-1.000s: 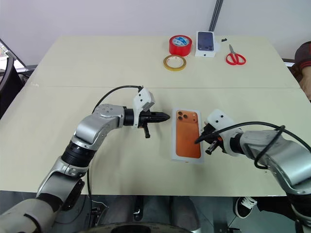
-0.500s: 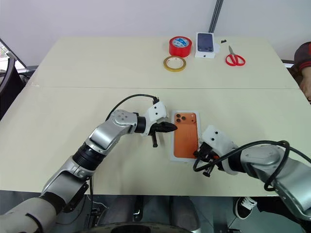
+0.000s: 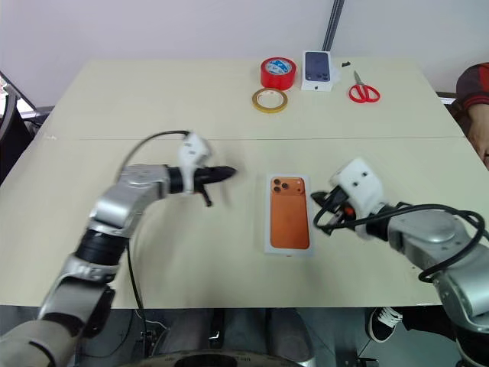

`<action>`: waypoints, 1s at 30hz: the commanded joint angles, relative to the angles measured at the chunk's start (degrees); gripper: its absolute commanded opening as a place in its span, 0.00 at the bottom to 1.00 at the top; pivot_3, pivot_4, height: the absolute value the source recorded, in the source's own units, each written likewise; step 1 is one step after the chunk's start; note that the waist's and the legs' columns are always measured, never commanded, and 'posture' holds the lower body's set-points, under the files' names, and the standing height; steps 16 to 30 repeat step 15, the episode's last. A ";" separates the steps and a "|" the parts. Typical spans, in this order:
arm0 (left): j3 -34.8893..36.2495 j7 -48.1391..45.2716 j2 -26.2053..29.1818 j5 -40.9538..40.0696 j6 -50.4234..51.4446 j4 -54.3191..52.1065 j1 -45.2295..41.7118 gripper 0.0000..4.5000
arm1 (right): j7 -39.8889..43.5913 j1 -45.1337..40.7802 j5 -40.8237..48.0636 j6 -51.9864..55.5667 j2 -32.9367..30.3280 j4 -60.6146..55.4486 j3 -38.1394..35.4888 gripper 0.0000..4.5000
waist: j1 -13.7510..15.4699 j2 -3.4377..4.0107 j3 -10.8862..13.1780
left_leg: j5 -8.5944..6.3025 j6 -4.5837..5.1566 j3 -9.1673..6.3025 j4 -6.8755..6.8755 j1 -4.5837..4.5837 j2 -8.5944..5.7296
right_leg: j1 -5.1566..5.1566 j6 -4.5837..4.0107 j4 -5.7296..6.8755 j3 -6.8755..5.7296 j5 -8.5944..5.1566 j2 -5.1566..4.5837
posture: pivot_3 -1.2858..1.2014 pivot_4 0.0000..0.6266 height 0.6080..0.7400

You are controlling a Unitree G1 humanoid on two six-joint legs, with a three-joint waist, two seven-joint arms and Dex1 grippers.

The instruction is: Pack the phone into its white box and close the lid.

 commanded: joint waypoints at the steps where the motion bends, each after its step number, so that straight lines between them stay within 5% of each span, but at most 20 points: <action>1: 7.85 -0.68 4.00 -3.55 -1.78 -1.04 2.85 0.00 | 1.54 -1.14 0.40 -4.38 1.78 3.66 -3.42 0.01 | 0.32 -0.03 0.01 | 0.01 -0.01 -0.01 0.01 0.00 -0.01 | 0.02 0.00 0.00 -0.02 0.00 -0.03 | 0.52 0.24 1.00; 11: 19.03 2.57 9.52 -6.52 -2.81 -3.28 14.82 0.00 | 5.78 -0.79 -3.13 -12.51 2.90 15.03 -2.01 0.01 | 0.05 -0.02 0.01 | -0.01 0.01 0.00 0.02 0.00 -0.03 | 0.03 0.00 0.00 -0.03 0.00 -0.10 | 0.52 0.24 1.00; 30: 18.99 4.23 8.93 -7.66 -2.31 -5.71 16.40 0.00 | 6.08 -1.73 -3.25 -13.15 3.49 15.41 -0.79 0.01 | 0.01 -0.02 0.01 | -0.01 0.01 0.00 0.01 0.00 -0.01 | 0.02 0.00 0.00 -0.03 0.00 -0.10 | 0.52 0.24 1.00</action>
